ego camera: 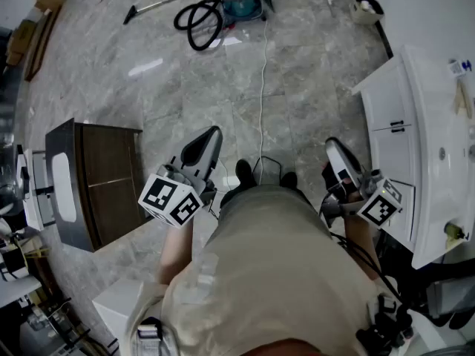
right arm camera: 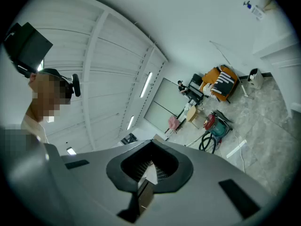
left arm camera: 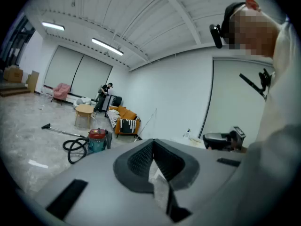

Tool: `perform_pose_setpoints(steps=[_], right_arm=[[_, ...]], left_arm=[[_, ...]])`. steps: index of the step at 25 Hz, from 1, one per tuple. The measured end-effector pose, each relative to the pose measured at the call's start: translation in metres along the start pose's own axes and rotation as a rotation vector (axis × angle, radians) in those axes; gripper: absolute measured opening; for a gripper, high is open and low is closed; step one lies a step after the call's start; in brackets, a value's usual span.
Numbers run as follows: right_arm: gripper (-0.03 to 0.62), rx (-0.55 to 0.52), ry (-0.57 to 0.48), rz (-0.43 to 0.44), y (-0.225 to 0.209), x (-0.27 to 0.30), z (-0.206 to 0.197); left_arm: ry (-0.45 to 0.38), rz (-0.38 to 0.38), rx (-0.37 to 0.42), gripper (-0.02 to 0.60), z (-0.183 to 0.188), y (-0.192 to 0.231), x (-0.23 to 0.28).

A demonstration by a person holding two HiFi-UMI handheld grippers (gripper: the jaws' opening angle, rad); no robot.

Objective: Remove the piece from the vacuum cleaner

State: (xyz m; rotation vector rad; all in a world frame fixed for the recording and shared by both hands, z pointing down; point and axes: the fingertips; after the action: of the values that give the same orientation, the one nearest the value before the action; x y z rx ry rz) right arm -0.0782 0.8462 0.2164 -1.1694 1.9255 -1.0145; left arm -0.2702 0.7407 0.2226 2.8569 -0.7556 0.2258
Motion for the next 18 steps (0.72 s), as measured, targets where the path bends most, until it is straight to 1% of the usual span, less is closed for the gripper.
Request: perform_pose_setpoints(steps=[2,4,6,9,12,15,18], right_arm=[[0.003,0.002,0.055,0.007,0.008,0.018,-0.020],[0.003,-0.024,0.085,-0.023,0.011,0.031,-0.031],[0.003,-0.051,0.075,-0.058,0.013,0.041,-0.031],[0.003,-0.055,0.068,-0.047,0.025,0.061,-0.036],[0.003,-0.095,0.063,-0.077,0.027,0.079,-0.049],[0.003,-0.059,0.040,-0.071,0.030,0.096,-0.062],[0.003,-0.030,0.014,-0.079,0.033,0.114,-0.080]], left_arm=[[0.018,0.029,0.012,0.003,-0.004,0.011,-0.022],[0.024,0.034,0.005,0.003,-0.004,0.017,-0.036],[0.022,0.016,-0.001,0.003,-0.003,0.021,-0.043],[0.019,-0.002,0.012,0.003,-0.004,0.037,-0.050],[0.010,-0.015,-0.002,0.003,-0.002,0.060,-0.055],[0.010,-0.051,0.018,0.003,0.002,0.075,-0.059],[0.028,-0.103,0.052,0.003,0.008,0.089,-0.064]])
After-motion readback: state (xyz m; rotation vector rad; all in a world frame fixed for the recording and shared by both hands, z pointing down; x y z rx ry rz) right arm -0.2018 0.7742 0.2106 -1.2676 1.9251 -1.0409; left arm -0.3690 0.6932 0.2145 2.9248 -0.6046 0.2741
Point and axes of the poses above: the fingertips, and each gripper's own axes: x forward along the fingers, y to its left, z out of its top, and after that the axes turned 9 degrees about x, right-handed
